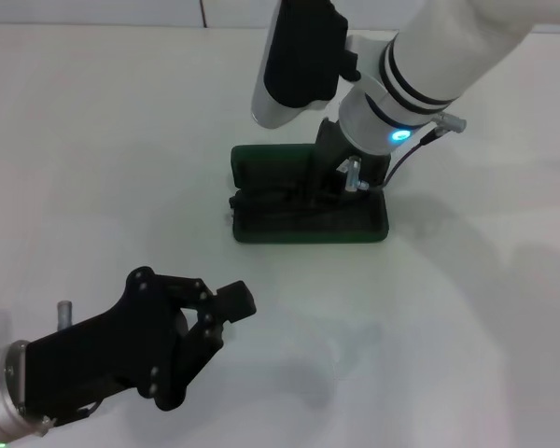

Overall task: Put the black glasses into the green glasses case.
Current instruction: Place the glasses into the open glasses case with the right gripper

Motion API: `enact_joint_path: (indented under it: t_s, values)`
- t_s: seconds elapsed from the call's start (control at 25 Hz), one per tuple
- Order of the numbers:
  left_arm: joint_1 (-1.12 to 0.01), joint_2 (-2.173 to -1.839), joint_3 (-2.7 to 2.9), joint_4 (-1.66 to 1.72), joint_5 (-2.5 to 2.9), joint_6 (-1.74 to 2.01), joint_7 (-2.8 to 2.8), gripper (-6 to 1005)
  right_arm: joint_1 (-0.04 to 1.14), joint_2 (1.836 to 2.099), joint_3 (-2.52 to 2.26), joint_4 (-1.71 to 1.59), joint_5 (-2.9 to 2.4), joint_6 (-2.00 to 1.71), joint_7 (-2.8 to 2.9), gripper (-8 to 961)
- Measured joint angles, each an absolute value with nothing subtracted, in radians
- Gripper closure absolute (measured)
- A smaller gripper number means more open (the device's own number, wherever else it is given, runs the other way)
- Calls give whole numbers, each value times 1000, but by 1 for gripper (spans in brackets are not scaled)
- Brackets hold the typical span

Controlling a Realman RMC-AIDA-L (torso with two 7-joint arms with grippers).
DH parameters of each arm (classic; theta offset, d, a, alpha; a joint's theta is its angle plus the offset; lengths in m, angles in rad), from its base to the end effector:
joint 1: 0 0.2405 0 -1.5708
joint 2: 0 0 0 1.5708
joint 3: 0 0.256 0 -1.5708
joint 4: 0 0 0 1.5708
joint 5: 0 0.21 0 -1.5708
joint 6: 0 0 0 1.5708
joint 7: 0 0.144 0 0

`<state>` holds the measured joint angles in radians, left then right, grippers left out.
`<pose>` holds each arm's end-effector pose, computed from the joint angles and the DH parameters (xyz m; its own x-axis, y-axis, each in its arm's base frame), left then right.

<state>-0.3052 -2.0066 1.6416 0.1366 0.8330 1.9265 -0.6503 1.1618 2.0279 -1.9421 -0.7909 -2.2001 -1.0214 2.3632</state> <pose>-0.2729 0.1954 -0.0267 0.4887 0.0562 0.8707 0.2814 -0.9547 -0.0963 0.0585 0.4004 -0.1162 0.9328 -0.0527 0.3565 0.0382 -0.9692 -0.2433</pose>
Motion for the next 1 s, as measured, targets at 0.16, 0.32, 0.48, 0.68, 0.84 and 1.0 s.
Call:
enact_joint_path:
  t_s: [0.16,0.32,0.48,0.68,0.84,1.0]
  values:
    - [-305,-2006,1644,137,833,1926,-650,946,1162,2028,-1943,-811,-2253,-1042,2430,865]
    - [-307,-2005,1644,136,833,1921,-650,946,1163,2028,-1944,-811,-2261,-1048,2451,859]
    - [-312,-2005,1644,137,833,1907,-650,945,1163,2028,-1946,-807,-2262,-1052,2461,853]
    - [-313,-2006,1644,137,843,1902,-650,944,1164,2028,-1956,-809,-2262,-1061,2487,845]
    - [-315,-2005,1645,137,850,1902,-650,943,1166,2028,-1959,-806,-2261,-1065,2500,839]
    - [-312,-2005,1644,137,855,1902,-650,943,1166,2028,-1961,-804,-2261,-1071,2508,833]
